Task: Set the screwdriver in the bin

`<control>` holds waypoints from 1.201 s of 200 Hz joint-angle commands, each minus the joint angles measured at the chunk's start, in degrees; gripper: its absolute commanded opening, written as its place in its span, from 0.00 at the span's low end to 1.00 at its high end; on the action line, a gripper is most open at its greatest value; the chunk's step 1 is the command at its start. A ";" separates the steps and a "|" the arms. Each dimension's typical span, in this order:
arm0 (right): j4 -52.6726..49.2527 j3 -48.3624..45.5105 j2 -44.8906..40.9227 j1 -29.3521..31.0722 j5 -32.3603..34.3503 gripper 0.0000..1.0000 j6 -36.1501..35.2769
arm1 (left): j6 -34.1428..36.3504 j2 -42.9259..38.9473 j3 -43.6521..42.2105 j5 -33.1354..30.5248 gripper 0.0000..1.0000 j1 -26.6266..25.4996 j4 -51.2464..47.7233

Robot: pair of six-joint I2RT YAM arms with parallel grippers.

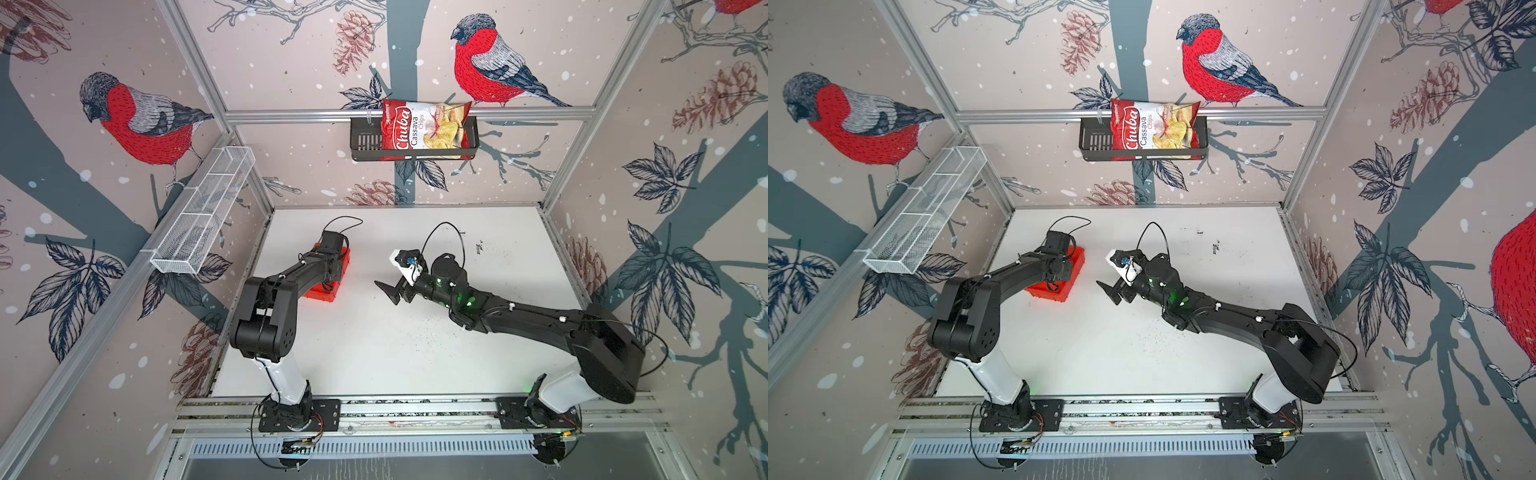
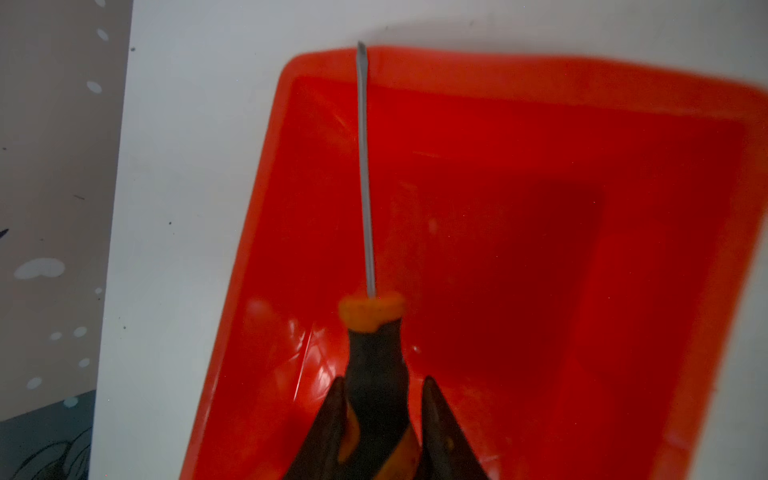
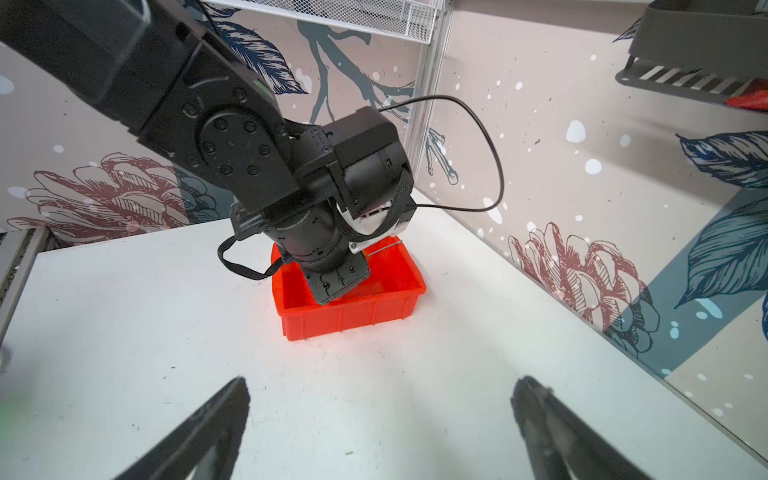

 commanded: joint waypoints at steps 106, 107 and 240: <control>-1.25 1.69 1.36 0.01 2.22 1.00 0.25 | 0.78 2.20 1.03 -1.79 0.20 0.03 -5.73; -1.18 1.71 1.36 0.01 2.24 1.00 0.33 | 0.81 2.11 1.03 -1.83 0.21 0.02 -5.74; 0.66 0.10 -0.59 -0.68 2.55 0.99 2.79 | 0.39 -9.20 -3.30 -2.72 0.67 -1.01 1.60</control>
